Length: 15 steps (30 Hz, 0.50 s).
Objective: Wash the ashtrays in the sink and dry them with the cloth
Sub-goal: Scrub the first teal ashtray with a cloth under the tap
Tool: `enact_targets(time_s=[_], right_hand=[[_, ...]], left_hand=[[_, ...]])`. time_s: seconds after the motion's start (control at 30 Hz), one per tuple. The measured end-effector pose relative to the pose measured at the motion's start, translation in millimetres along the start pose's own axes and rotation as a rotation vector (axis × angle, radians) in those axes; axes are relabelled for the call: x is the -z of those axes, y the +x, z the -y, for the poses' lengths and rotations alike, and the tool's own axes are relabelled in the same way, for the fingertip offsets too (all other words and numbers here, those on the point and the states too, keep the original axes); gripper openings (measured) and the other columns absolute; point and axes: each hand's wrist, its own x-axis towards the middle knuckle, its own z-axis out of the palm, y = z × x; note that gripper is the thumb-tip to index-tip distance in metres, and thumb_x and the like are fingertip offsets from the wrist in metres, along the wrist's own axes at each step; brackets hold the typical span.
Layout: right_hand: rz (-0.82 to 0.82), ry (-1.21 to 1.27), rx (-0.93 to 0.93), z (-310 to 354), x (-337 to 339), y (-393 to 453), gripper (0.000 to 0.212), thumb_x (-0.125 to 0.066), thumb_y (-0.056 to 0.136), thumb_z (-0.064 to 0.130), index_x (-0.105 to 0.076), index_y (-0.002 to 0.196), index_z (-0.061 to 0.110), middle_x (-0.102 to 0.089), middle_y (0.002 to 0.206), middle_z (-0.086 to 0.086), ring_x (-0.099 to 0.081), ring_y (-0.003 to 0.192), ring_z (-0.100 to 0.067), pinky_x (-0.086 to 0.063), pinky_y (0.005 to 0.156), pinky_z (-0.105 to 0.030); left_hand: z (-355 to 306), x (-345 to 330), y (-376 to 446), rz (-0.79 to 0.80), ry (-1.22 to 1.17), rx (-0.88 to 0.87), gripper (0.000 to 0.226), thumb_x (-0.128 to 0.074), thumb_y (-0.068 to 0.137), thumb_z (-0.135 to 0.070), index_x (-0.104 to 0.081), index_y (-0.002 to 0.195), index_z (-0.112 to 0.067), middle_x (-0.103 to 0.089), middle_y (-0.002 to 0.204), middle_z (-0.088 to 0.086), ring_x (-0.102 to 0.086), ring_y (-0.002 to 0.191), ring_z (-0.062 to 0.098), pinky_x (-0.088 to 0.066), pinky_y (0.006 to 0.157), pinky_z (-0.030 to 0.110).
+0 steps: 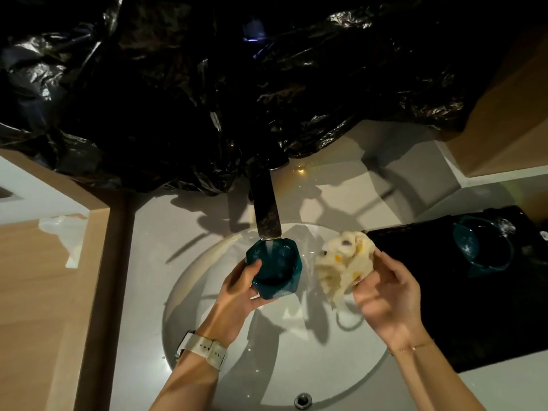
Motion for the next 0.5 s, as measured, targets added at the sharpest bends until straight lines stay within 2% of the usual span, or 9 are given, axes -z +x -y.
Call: enact_targets(time_s=[0.07, 0.17, 0.2, 0.23, 0.33, 0.43, 0.5], right_hand=[[0.005, -0.035, 0.042, 2.4, -3.7, -1.9, 0.05, -0.081, 0.058, 0.024, -0.07, 0.105, 0.013, -0.066, 0.116, -0.01, -0.065, 0.107, -0.025, -0.044, 0.103, -0.037], [0.05, -0.042, 0.064, 4.3, -6.2, -2.6, 0.028, -0.055, 0.083, 0.023, -0.065, 0.106, 0.012, -0.067, 0.113, -0.01, -0.062, 0.11, -0.027, -0.04, 0.102, -0.04], [0.049, -0.06, 0.066, 4.7, -7.6, -2.6, 0.028, -0.05, 0.086, 0.022, -0.064, 0.108, 0.011, -0.068, 0.109, -0.009, -0.062, 0.108, -0.027, -0.04, 0.101, -0.041], [0.062, -0.07, 0.063, 4.8, -7.9, -2.0, 0.031, -0.052, 0.086, 0.023, -0.063, 0.112, 0.01, -0.067, 0.107, -0.009, -0.061, 0.107, -0.027, -0.04, 0.102, -0.041], [0.037, -0.129, 0.074, 1.1, -14.0, -4.7, 0.063, -0.073, 0.07, 0.031, -0.059, 0.126, 0.006, -0.068, 0.113, -0.009, -0.062, 0.11, -0.025, -0.041, 0.104, -0.042], [0.029, -0.141, 0.042, -3.8, -12.1, -5.8, 0.03, -0.05, 0.09, 0.028, -0.069, 0.109, 0.012, -0.071, 0.104, -0.008, -0.069, 0.097, -0.022, -0.049, 0.091, -0.042], [0.024, -0.13, 0.011, -7.1, -10.2, -7.9, 0.035, -0.042, 0.097, 0.027, -0.075, 0.095, 0.016, -0.073, 0.1, -0.006, -0.07, 0.093, -0.02, -0.054, 0.086, -0.038]], left_hand=[[0.1, -1.9, -1.0, 0.0, 0.009, -0.005, 0.046, -0.062, 0.093, -0.036, -0.056, 0.135, -0.017, -0.066, 0.128, 0.009, -0.064, 0.117, 0.034, -0.048, 0.101, 0.056], [-0.4, -2.7, -2.6, -0.007, 0.014, -0.013, 0.046, -0.061, 0.092, -0.038, -0.056, 0.134, -0.019, -0.067, 0.127, 0.009, -0.064, 0.116, 0.033, -0.048, 0.101, 0.056], [-0.5, -2.8, -3.2, -0.005, 0.016, -0.016, 0.048, -0.062, 0.092, -0.039, -0.056, 0.135, -0.019, -0.066, 0.128, 0.009, -0.064, 0.116, 0.033, -0.048, 0.101, 0.056], [-0.7, -3.2, -3.9, -0.005, 0.02, -0.02, 0.049, -0.063, 0.091, -0.039, -0.055, 0.135, -0.019, -0.066, 0.128, 0.009, -0.065, 0.116, 0.033, -0.048, 0.101, 0.056], [-1.4, -3.1, -6.3, -0.026, 0.018, -0.033, 0.046, -0.061, 0.092, -0.035, -0.056, 0.134, -0.019, -0.067, 0.127, 0.01, -0.065, 0.115, 0.034, -0.05, 0.099, 0.055], [-4.0, -1.8, -9.6, -0.026, 0.019, -0.045, 0.044, -0.06, 0.093, -0.032, -0.056, 0.134, -0.018, -0.066, 0.128, 0.01, -0.064, 0.116, 0.034, -0.053, 0.096, 0.053], [-7.4, -2.3, -12.7, -0.037, 0.029, -0.054, 0.041, -0.06, 0.093, -0.03, -0.057, 0.133, -0.018, -0.067, 0.127, 0.01, -0.065, 0.114, 0.034, -0.056, 0.092, 0.05]])
